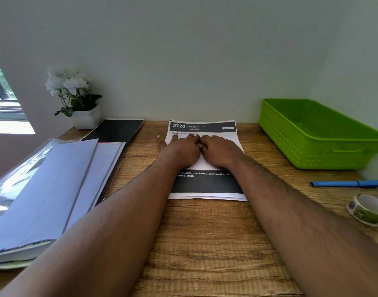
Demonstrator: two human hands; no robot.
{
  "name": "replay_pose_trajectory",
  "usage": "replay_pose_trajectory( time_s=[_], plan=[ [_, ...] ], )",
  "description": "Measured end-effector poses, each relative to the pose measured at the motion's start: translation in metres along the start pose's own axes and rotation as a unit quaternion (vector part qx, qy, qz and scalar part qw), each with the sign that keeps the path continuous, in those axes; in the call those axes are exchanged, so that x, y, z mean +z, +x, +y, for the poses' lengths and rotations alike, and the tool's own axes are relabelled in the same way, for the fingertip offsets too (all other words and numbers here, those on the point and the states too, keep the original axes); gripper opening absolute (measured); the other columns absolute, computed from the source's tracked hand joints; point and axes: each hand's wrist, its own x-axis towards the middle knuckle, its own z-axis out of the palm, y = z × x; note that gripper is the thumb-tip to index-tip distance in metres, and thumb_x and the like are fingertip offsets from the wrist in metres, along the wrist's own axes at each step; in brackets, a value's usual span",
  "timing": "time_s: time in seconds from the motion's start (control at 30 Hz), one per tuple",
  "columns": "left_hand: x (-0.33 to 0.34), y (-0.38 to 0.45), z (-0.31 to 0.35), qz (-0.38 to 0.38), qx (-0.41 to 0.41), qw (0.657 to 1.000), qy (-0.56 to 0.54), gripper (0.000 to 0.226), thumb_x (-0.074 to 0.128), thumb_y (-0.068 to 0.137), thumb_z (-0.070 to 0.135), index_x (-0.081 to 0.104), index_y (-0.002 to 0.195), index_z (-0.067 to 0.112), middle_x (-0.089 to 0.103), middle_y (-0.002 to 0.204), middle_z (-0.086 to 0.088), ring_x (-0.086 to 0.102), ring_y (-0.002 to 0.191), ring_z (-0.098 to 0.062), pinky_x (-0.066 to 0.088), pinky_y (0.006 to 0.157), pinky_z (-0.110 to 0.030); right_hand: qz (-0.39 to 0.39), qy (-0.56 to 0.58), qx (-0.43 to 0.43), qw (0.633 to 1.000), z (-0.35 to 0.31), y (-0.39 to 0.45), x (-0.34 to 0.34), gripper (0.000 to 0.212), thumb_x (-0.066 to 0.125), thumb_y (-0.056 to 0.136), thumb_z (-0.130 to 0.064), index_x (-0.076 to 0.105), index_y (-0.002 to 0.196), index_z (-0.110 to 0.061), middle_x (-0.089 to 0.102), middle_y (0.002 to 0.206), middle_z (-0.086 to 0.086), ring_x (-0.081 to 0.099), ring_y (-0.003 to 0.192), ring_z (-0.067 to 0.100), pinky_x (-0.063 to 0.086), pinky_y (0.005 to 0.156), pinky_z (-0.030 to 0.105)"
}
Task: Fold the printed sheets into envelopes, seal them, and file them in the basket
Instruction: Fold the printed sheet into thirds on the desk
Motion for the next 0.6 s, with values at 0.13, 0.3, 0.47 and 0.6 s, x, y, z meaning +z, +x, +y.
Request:
replay_pose_trajectory(
  time_s=[0.13,0.3,0.47,0.6],
  plan=[
    [-0.003,-0.002,0.002,-0.011,-0.016,1.0,0.0,0.049,0.018,0.102,0.037,0.024,0.15,0.04,0.025,0.159,0.012,0.01,0.15,-0.028,-0.01,0.108,-0.072,-0.037,0.01,0.009,0.999,-0.002,-0.002,-0.004,0.043,0.025,0.104,-0.034,0.038,0.142,-0.02,0.046,0.143,0.008,0.043,0.13,0.027,0.033,0.103,0.042],
    [-0.006,0.001,-0.01,-0.015,-0.034,0.999,0.008,0.051,0.018,0.101,0.039,0.022,0.152,0.037,0.024,0.16,0.006,0.015,0.149,-0.023,-0.008,0.11,-0.071,-0.068,0.029,0.055,0.996,0.011,0.006,-0.005,0.046,0.026,0.103,-0.035,0.031,0.148,-0.026,0.032,0.155,0.003,0.032,0.14,0.024,0.025,0.114,0.045],
    [-0.012,0.002,-0.027,-0.021,-0.112,0.992,0.047,0.054,0.017,0.098,0.033,0.028,0.151,0.035,0.035,0.156,0.0,0.022,0.147,-0.029,-0.025,0.098,-0.071,-0.038,0.07,0.109,0.991,0.052,0.002,-0.013,0.042,0.036,0.1,-0.021,0.048,0.14,-0.022,0.037,0.153,0.005,0.034,0.14,0.025,0.025,0.115,0.042],
    [-0.017,-0.015,-0.027,-0.005,-0.134,0.979,0.153,0.051,0.021,0.095,0.029,0.053,0.133,0.019,0.054,0.14,-0.011,0.028,0.142,-0.04,-0.028,0.09,-0.074,-0.021,-0.023,0.121,0.992,0.053,-0.005,-0.014,0.04,0.033,0.098,-0.025,0.052,0.133,-0.026,0.045,0.147,0.005,0.038,0.135,0.028,0.027,0.112,0.05]
  ],
)
